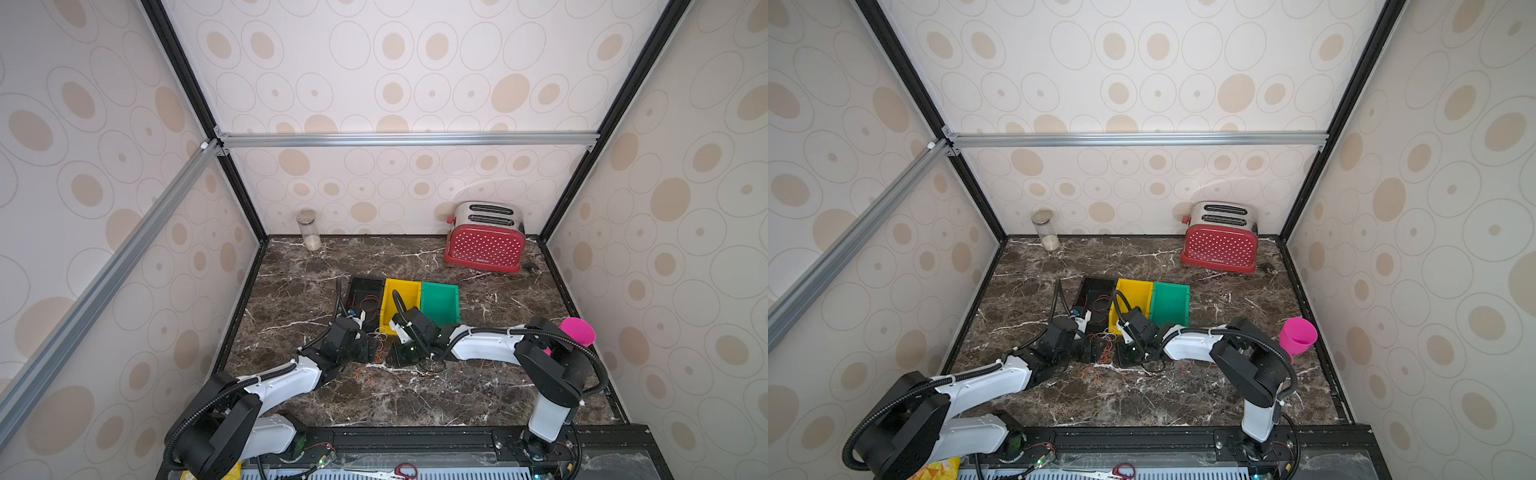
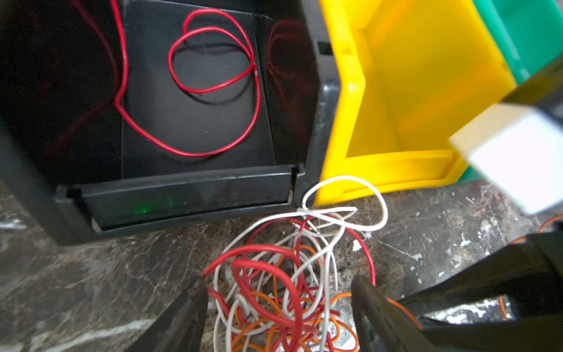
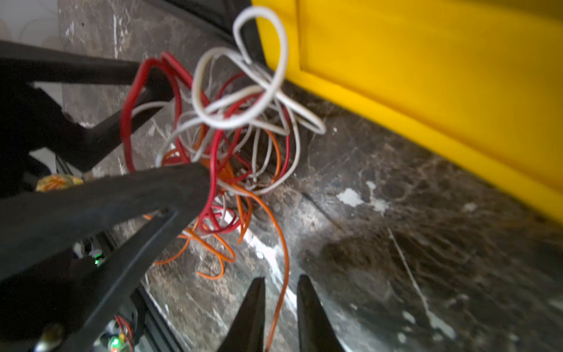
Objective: Untangle and sort cables by color
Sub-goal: Untie the cable.
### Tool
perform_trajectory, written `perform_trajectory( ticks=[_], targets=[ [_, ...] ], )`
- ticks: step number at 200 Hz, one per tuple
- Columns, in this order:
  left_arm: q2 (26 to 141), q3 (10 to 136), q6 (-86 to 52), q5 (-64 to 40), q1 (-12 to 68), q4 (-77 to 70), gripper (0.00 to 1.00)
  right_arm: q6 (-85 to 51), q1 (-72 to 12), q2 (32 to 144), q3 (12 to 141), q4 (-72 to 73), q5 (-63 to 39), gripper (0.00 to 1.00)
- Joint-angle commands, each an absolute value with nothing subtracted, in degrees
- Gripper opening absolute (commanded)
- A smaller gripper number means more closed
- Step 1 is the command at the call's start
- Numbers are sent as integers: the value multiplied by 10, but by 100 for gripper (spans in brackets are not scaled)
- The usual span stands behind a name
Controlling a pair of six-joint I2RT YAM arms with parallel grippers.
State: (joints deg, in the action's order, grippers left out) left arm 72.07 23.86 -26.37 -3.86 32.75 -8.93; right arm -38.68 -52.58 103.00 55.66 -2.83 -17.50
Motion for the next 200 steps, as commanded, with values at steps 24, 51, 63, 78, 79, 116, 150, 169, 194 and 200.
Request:
perform_trajectory(
  ticks=[24,51,63,78,79,116,150,169,194,200],
  targets=[
    [740,259,-260,-35,319,-90,76,-341,-547,1010,567,-84,-118,0],
    [766,264,-252,-14,316,-94,73,-313,-556,980,559,-100,-97,0],
    [778,270,-251,-12,315,-92,70,-297,-561,964,559,-110,-87,0],
    [787,272,-252,-16,314,-98,64,-277,-568,942,560,-126,-70,0],
    [788,272,-252,-17,314,-99,64,-276,-569,941,560,-127,-69,0],
    [805,269,-260,0,313,-93,41,-245,-574,882,551,-165,-18,0],
    [807,269,-262,13,312,-87,38,-232,-574,798,534,-217,89,0],
    [805,268,-269,24,312,-82,36,-224,-574,745,524,-235,146,0],
    [811,268,-278,19,312,-83,33,-220,-573,686,511,-246,216,0],
    [814,268,-279,19,312,-82,32,-221,-572,673,510,-251,228,0]
  ],
)
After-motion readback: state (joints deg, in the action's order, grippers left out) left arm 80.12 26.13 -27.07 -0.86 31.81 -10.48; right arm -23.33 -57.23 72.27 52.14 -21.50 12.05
